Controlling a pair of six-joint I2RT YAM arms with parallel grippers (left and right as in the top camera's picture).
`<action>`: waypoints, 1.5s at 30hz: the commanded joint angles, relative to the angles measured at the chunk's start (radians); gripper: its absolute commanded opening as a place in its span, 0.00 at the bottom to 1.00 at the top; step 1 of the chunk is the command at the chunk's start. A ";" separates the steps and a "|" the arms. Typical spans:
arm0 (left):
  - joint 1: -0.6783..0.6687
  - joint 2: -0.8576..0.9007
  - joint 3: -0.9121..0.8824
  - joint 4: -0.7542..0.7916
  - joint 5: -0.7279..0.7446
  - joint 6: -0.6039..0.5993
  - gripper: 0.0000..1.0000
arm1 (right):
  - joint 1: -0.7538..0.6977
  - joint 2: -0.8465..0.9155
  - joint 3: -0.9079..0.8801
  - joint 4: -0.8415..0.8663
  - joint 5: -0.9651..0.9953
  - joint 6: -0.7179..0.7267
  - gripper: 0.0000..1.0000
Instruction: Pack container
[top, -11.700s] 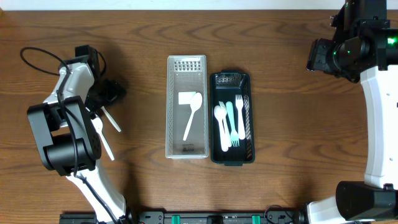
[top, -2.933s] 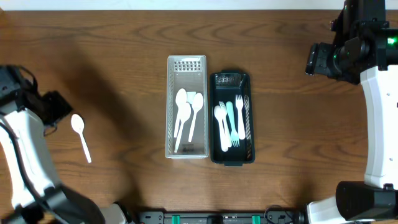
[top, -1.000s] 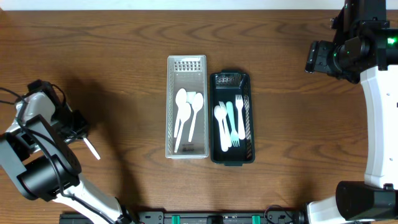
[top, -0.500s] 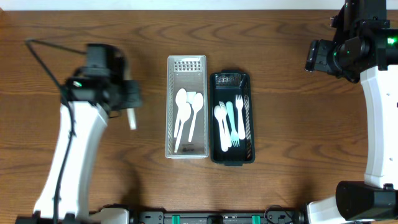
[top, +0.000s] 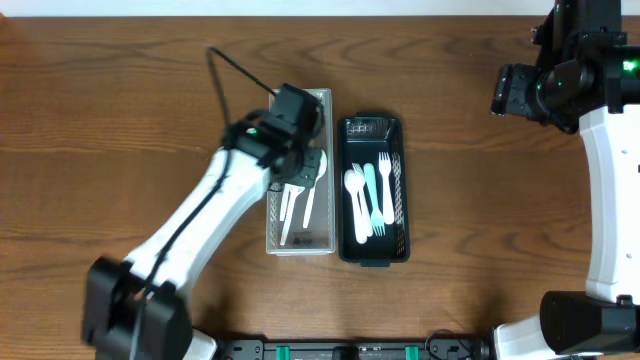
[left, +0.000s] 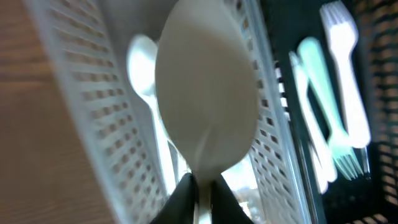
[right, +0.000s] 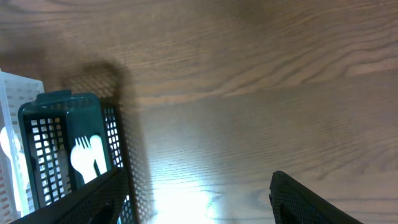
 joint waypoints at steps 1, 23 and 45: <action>-0.001 0.076 -0.006 -0.003 -0.005 -0.020 0.31 | -0.012 0.001 -0.005 0.000 0.011 -0.014 0.76; 0.229 -0.079 0.081 0.459 -0.302 0.079 0.98 | 0.006 0.097 -0.010 0.650 0.032 -0.173 0.99; 0.423 -0.248 -0.174 0.714 -0.124 0.273 0.98 | 0.006 0.042 -0.156 0.686 0.029 -0.363 0.99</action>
